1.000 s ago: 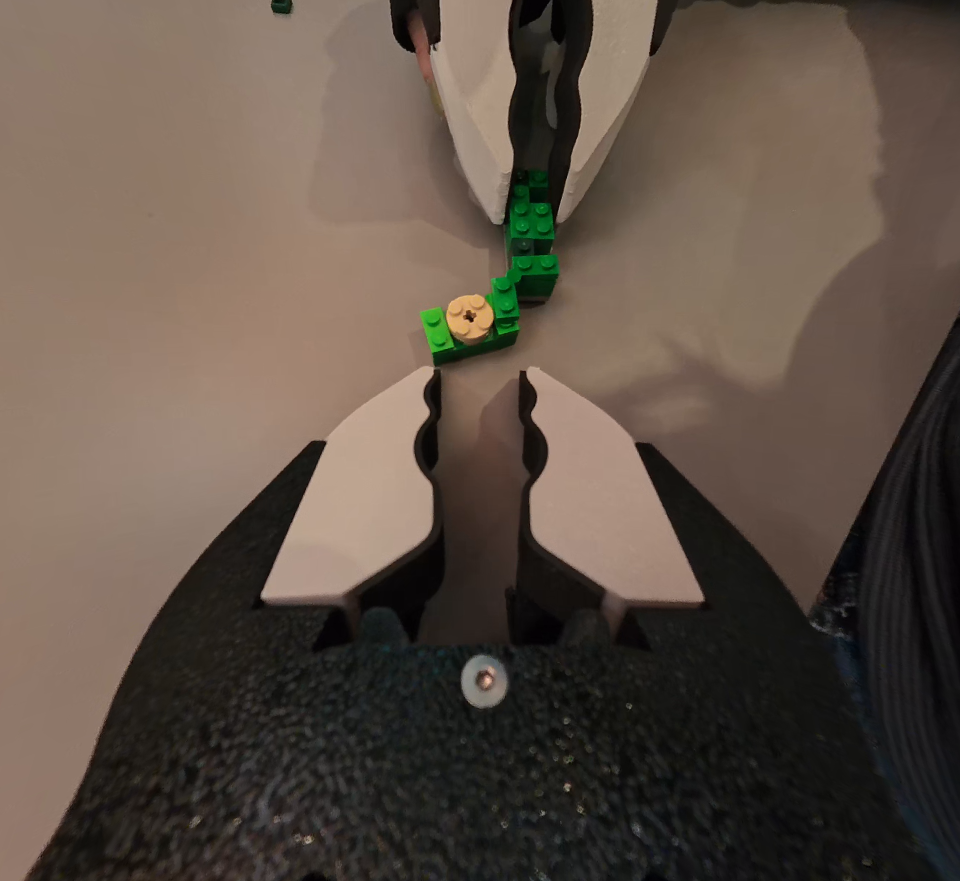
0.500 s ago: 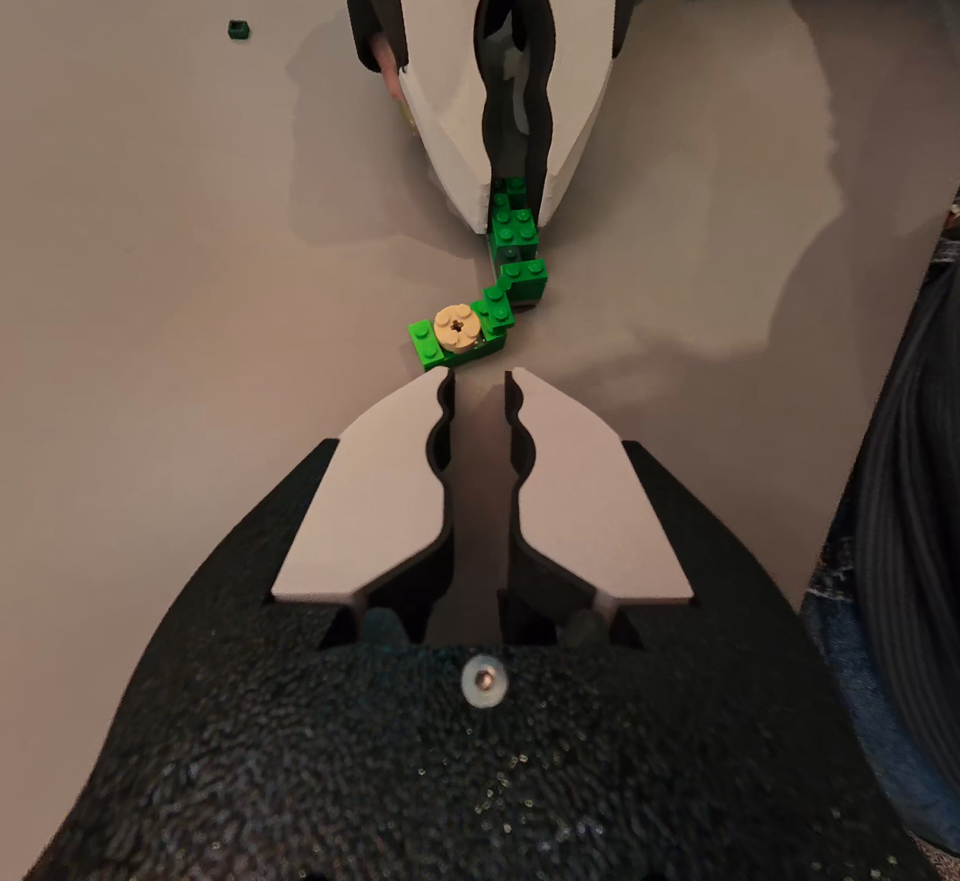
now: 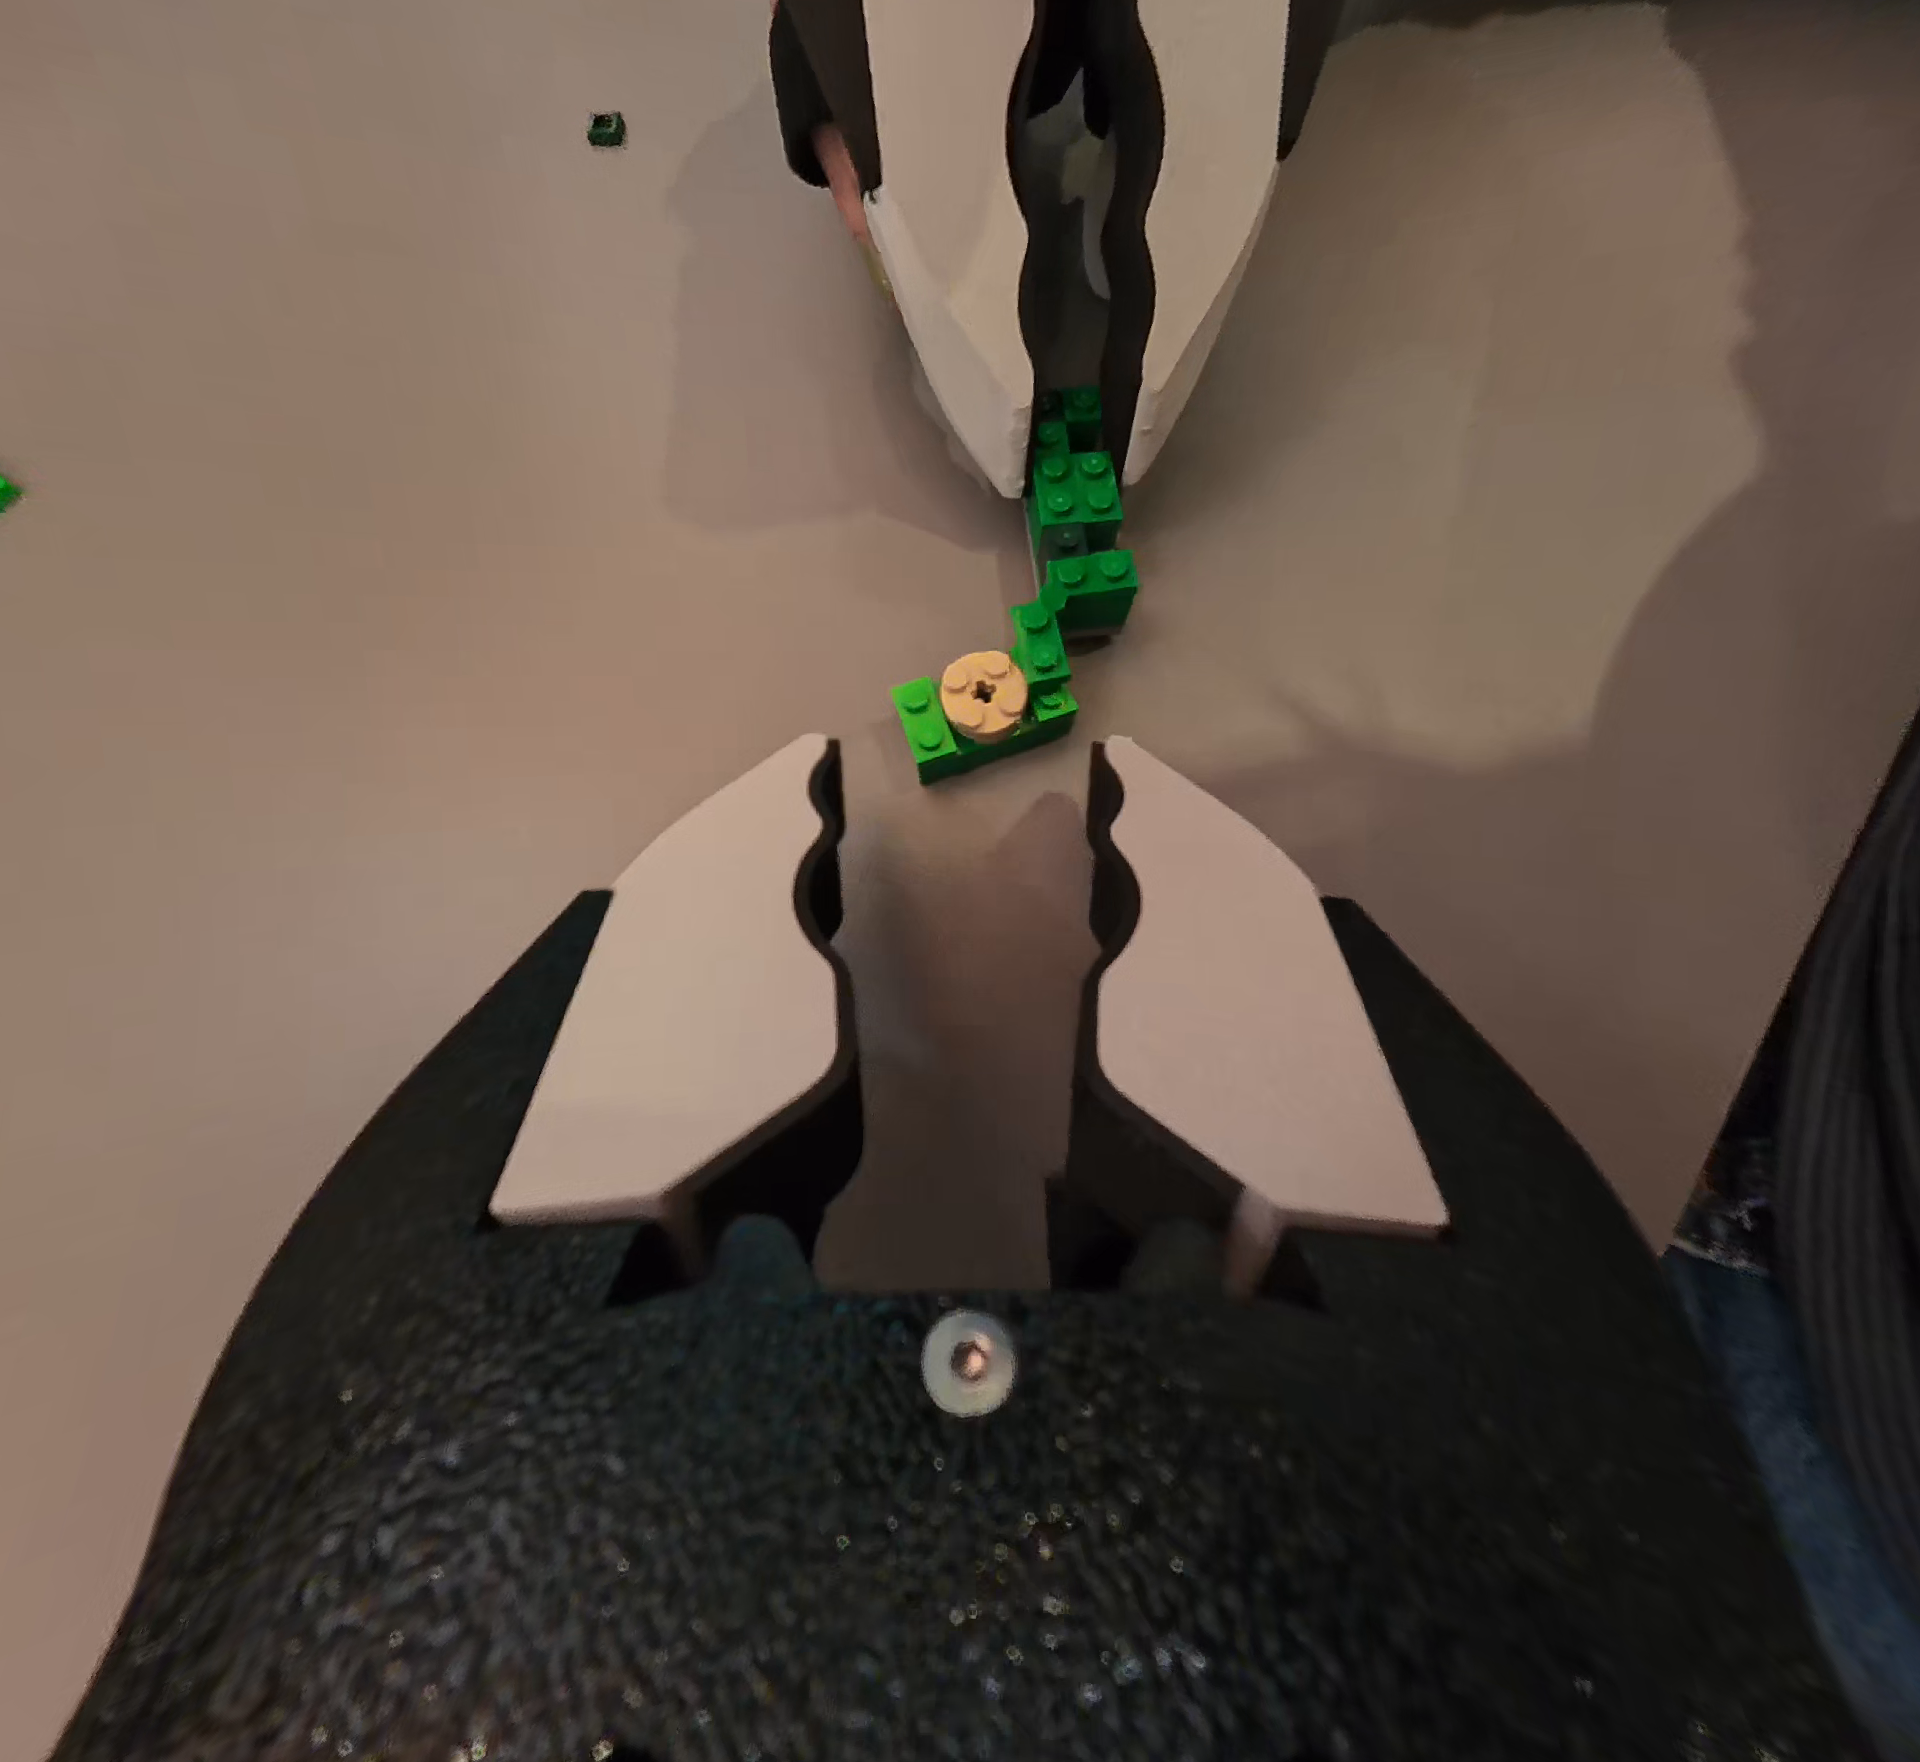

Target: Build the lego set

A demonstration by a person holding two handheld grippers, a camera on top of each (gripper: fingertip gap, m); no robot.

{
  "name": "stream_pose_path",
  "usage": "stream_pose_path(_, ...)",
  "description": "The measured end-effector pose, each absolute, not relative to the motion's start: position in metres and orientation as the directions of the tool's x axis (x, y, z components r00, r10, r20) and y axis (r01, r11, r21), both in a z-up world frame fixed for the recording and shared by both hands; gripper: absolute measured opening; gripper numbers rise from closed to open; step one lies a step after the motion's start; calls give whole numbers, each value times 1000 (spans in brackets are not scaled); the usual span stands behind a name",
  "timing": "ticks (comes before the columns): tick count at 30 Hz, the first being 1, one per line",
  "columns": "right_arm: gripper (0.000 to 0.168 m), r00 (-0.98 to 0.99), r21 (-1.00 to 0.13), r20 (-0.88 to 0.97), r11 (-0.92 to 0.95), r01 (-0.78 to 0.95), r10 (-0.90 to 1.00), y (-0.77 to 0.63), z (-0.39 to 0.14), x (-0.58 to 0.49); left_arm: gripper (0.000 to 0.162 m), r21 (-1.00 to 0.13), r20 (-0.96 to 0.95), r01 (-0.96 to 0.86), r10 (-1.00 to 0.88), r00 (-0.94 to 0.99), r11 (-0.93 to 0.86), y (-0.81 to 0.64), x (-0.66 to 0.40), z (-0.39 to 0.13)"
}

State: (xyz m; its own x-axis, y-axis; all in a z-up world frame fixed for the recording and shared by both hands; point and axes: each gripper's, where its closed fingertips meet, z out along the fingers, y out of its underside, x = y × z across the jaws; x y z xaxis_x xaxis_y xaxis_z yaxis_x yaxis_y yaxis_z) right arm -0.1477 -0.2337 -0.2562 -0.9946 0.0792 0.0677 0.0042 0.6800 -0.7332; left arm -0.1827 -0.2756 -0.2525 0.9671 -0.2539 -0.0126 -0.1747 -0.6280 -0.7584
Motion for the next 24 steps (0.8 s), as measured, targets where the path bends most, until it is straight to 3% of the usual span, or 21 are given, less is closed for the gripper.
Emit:
stream_pose_path(7,16,-997,-696,76,717,-36,24,-234,-256,-151,46,-702,-2,-186,-260,966,-688,-272,-178,-267)
stream_pose_path(15,16,-999,-689,41,723,-39,-15,-236,-259,-150,35,-702,-1,-206,-288,958,-682,-267,-176,-267)
stream_pose_path(24,16,-1000,-676,24,737,-24,-10,-236,-259,-149,35,-719,5,-212,-310,951,-662,-266,-175,-267)
